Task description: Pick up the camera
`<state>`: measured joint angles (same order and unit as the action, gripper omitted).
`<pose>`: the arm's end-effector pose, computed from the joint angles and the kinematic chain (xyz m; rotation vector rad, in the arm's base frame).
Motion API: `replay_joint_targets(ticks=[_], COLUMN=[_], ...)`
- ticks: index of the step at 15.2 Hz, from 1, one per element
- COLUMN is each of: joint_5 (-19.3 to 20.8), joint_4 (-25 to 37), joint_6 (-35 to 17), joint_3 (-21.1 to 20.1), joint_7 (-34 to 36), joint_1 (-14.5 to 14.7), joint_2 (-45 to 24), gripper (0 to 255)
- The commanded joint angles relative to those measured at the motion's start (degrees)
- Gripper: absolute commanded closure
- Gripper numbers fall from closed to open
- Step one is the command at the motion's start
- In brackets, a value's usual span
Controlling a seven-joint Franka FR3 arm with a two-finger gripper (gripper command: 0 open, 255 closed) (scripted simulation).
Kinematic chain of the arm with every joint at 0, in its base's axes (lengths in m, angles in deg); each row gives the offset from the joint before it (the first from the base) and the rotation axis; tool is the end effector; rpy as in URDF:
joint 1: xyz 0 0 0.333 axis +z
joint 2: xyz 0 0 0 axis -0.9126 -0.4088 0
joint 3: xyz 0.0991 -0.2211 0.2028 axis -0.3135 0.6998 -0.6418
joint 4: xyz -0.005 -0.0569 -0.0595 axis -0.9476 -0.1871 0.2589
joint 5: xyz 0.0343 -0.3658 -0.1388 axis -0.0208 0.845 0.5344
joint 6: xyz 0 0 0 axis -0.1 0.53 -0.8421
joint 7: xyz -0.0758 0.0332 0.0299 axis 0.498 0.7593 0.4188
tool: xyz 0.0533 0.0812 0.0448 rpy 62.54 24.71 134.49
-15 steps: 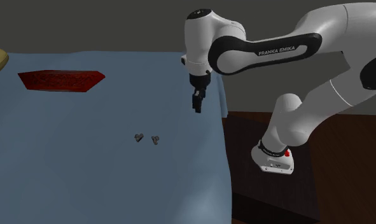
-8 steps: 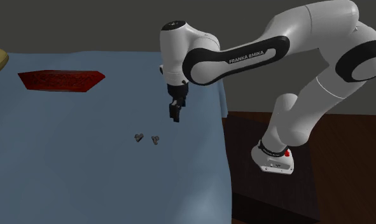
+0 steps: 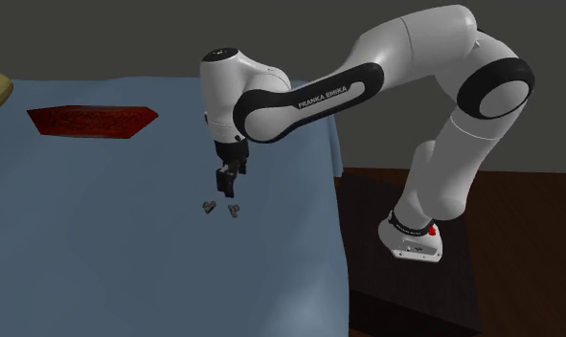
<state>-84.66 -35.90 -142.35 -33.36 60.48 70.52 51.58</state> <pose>0.5235 0.1834 0.4953 -3.0201 -0.1203 0.0075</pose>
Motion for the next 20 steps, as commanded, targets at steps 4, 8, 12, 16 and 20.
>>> replay_joint_targets(ticks=[4, 8, 12, 16, 20], joint_5=[1.31, 1.66, 1.7, 1.73, 1.72], joint_4=[10.99, 12.35, 10.14, 9.34, 9.3], joint_6=[-1.7, -3.28, -6.13, -7.26, -7.27], joint_3=[-1.36, -1.5, -1.47, -1.45, -1.45], joint_7=[2.84, 3.19, 2.93, 2.79, 2.79], joint_1=[1.66, 2.11, 2.16, 2.16, 2.16], joint_2=[-10.74, -13.29, -13.96, -14.3, -14.28], gripper=[0, 0, 0, 255, 255])
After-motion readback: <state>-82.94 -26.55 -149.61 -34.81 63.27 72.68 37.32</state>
